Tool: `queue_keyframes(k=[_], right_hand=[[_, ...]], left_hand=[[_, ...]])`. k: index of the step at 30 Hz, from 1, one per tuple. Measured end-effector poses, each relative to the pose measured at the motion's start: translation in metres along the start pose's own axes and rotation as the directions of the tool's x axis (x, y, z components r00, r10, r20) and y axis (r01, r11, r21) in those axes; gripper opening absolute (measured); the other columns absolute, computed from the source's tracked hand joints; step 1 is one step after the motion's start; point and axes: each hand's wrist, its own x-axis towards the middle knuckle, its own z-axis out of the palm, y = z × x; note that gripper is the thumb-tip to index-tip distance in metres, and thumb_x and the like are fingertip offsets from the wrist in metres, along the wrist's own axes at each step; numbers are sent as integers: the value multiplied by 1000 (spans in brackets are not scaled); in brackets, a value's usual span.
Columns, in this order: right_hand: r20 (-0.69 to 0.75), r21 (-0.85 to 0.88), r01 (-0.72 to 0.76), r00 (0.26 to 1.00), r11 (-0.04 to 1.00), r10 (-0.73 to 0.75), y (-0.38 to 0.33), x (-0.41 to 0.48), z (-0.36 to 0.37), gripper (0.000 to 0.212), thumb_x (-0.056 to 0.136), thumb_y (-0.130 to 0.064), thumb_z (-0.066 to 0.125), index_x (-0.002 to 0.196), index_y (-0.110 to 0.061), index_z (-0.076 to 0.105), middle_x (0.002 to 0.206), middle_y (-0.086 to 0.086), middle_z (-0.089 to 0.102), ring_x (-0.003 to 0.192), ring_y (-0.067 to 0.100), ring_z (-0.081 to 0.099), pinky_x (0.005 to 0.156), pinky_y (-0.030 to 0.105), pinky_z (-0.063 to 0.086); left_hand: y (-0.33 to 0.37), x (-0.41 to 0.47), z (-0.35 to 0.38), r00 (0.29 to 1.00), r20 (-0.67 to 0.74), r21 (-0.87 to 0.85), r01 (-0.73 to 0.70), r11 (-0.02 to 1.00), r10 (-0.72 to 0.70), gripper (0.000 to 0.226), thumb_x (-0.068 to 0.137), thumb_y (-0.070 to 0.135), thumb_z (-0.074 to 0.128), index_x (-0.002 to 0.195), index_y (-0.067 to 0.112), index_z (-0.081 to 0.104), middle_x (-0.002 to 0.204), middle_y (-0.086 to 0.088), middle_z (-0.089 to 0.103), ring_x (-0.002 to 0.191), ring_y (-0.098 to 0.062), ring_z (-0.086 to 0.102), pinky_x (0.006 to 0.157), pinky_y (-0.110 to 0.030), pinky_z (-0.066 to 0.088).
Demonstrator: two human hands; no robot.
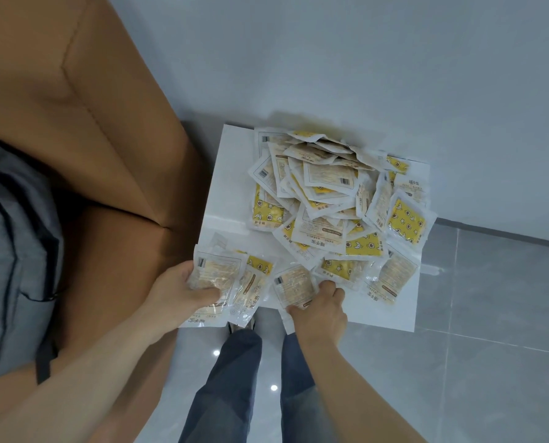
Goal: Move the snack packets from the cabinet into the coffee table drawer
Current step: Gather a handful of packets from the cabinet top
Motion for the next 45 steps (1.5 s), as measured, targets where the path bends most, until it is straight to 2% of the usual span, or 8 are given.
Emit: queue_keyframes(k=[8,16,22,30,34,38,42,45], right_hand=[[116,-116,79,991,990,-66,15,-5,-3,34,80,-41,65,105,-18,60,105,1,57,90,20,60,82,32,49],[104,149,96,988,984,-112,41,-26,-56,25,74,-42,68,85,-21,63,86,-4,66,82,17,62,72,34,54],[20,522,14,999,853,-29,44,-17,-121,34,71,-34,80,99,-19,66,85,-8,67,76,13,62,62,24,46],[-52,643,158,985,749,-163,-4,18,-170,22,73,-29,80,82,-12,70,75,0,69,70,20,66,58,31,51],[-80,627,223,971,746,-224,-37,42,-185,41,73,-38,78,65,-7,53,59,0,52,51,16,46,48,26,35],[-35,611,230,964,758,-265,-67,62,-190,16,77,-32,77,79,-22,64,77,-8,64,69,10,61,60,23,50],[-12,496,138,988,858,-152,-79,78,-177,35,76,-38,77,75,-13,52,77,-1,56,70,17,54,50,23,38],[10,511,66,997,857,-83,-85,82,-171,46,73,-35,79,102,-6,57,97,5,62,79,19,55,53,25,39]], left_hand=[[4,-17,-1,999,28,-35,15,999,-14,32,79,4,70,98,29,67,87,17,74,75,2,69,54,-8,46],[32,-35,4,998,48,-70,-34,997,37,34,78,0,71,101,24,68,88,17,74,76,2,69,51,-5,46],[52,-39,12,998,12,-88,-62,994,63,33,77,-3,71,102,17,68,93,4,75,76,-4,71,54,-7,48],[55,-37,5,997,-64,-109,-55,992,49,29,77,4,73,99,22,69,88,11,75,77,-8,72,64,-21,50],[56,-31,1,996,-76,-117,-51,992,42,29,78,5,73,100,24,69,90,9,75,76,-8,72,65,-23,50],[55,-26,-2,996,-78,-127,-48,991,38,29,78,6,73,100,24,69,90,10,75,76,-8,72,66,-23,51],[50,-22,-5,997,-74,-141,-34,989,24,30,78,7,73,101,25,69,90,10,75,79,-10,72,68,-24,51],[46,-19,-10,997,-80,-145,-19,989,8,29,78,8,73,101,25,68,90,11,75,78,-8,72,66,-23,50]])
